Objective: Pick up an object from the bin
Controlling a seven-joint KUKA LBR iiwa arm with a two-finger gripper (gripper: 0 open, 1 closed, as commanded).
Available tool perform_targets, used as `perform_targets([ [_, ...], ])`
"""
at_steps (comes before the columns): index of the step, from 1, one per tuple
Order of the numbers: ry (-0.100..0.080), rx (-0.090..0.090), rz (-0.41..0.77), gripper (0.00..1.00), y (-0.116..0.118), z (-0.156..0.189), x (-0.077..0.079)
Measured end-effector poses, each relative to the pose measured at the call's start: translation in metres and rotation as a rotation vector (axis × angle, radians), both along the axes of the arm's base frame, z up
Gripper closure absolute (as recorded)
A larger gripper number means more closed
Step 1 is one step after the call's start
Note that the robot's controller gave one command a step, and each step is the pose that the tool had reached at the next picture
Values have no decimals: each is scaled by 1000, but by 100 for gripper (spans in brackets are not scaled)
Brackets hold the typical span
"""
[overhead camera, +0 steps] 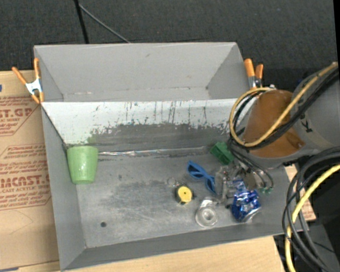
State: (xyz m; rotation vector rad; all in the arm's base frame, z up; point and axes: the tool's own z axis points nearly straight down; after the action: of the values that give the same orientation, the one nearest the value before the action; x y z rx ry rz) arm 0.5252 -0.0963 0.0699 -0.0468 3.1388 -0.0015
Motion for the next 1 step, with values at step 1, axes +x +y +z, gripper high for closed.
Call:
perform_targets([
  [1, 2, 0, 0, 0, 0, 0, -1],
])
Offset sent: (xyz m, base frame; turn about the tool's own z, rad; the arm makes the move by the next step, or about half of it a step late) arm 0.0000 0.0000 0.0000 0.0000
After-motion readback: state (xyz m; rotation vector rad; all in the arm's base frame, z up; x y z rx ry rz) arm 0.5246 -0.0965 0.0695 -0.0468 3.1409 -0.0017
